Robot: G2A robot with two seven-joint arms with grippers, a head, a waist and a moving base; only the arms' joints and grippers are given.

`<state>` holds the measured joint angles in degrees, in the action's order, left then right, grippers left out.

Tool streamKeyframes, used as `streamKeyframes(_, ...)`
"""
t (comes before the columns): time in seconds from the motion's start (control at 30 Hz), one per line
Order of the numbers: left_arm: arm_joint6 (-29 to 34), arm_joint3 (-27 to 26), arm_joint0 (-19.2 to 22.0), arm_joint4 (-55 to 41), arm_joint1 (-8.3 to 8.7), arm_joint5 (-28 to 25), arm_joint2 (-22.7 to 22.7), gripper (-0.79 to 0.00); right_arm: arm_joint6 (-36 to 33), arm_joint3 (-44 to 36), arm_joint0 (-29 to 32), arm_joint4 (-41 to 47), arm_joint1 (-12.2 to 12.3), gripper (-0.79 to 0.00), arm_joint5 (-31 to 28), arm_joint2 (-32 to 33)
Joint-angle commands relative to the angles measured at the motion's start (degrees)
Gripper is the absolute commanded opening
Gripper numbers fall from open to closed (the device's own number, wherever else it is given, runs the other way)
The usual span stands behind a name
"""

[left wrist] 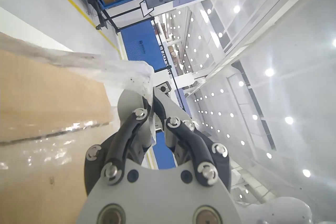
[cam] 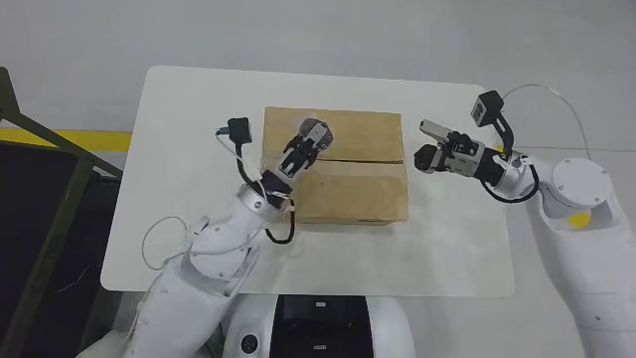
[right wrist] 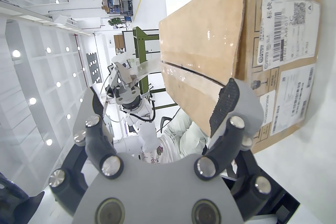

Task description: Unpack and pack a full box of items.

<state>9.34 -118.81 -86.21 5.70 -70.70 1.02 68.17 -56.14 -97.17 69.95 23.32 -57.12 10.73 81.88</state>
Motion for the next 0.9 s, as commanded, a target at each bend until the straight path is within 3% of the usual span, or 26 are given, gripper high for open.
streamKeyframes(0.0, 0.3, 0.26, 1.02, 1.54, -0.08, 1.8, -0.63, -0.785, 0.07, 0.03, 0.44, 0.29, 0.08, 0.0, -0.12, 0.49)
streamKeyframes(0.1, 0.72, 0.15, 2.01, 4.09, -0.13, 4.43, -1.05, -0.757, 0.19, 0.1, 0.91, 0.75, 0.16, 0.0, -0.15, 0.79)
streamKeyframes(0.23, 2.65, -1.02, 2.51, 8.09, 0.07, 7.71, -0.59, -0.785, 0.1, 0.47, 1.1, 1.16, 0.17, 0.0, -0.47, 0.48)
streamKeyframes(0.57, 14.66, -5.39, 4.47, 18.1, 1.02, 17.1, 1.05, -0.785, 0.37, 0.79, 1.02, 1.71, 0.15, 0.0, -0.84, -0.65)
streamKeyframes(0.7, 18.22, -5.59, 5.96, 21.44, 1.11, 18.6, -0.54, -0.785, 0.5, 0.68, 1.15, 1.65, 0.19, 0.0, -0.96, -0.87)
streamKeyframes(0.87, 17.96, -4.04, 8.37, 22.17, 0.58, 19.19, -3.96, -0.785, 0.82, 0.46, 1.57, 1.84, 0.26, 0.0, -1.09, -0.77)
